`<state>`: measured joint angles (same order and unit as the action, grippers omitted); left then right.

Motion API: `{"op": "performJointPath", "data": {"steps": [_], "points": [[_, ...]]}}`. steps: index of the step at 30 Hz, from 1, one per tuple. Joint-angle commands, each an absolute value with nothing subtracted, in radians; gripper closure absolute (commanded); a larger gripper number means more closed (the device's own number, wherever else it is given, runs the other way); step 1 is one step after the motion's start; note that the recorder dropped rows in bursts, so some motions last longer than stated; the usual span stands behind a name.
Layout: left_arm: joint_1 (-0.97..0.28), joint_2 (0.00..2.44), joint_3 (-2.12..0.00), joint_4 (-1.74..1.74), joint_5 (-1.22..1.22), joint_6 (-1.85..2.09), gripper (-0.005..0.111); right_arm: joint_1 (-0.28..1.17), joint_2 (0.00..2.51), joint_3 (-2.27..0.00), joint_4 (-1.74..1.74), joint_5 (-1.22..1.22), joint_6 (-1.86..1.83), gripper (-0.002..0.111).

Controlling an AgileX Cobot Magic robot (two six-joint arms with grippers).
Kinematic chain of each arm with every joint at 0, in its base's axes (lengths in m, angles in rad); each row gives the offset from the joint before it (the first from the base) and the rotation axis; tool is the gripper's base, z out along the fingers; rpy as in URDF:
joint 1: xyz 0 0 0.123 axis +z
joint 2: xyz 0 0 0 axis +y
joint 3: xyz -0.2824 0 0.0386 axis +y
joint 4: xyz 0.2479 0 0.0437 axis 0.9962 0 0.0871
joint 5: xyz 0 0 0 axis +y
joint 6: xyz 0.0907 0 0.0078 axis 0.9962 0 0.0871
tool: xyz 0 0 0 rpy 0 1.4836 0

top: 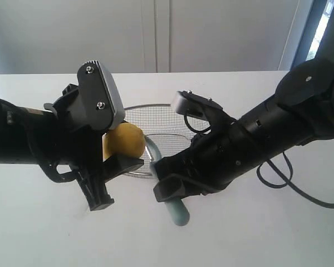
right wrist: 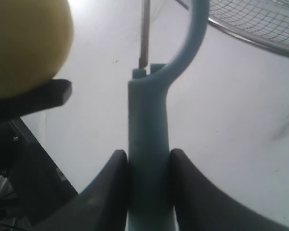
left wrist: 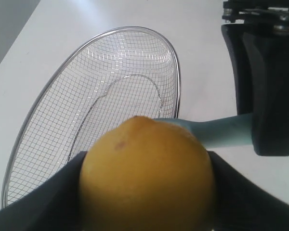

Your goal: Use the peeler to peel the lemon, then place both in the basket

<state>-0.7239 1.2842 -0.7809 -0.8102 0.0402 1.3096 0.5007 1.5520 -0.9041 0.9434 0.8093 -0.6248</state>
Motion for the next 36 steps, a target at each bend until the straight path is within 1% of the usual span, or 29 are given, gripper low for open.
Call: {"op": "performJointPath", "data": {"steps": [1, 12, 36], "points": [[-0.730, 1.280, -0.778, -0.832, 0.047, 1.309, 0.107, 0.499, 1.551, -0.903, 0.968, 0.825, -0.651, 0.108], [-0.730, 1.280, -0.778, -0.832, 0.047, 1.309, 0.107, 0.499, 1.541, -0.903, 0.968, 0.825, -0.653, 0.108], [-0.730, 1.280, -0.778, -0.832, 0.047, 1.309, 0.107, 0.499, 1.407, -0.903, 0.955, 0.833, -0.651, 0.108]]}}
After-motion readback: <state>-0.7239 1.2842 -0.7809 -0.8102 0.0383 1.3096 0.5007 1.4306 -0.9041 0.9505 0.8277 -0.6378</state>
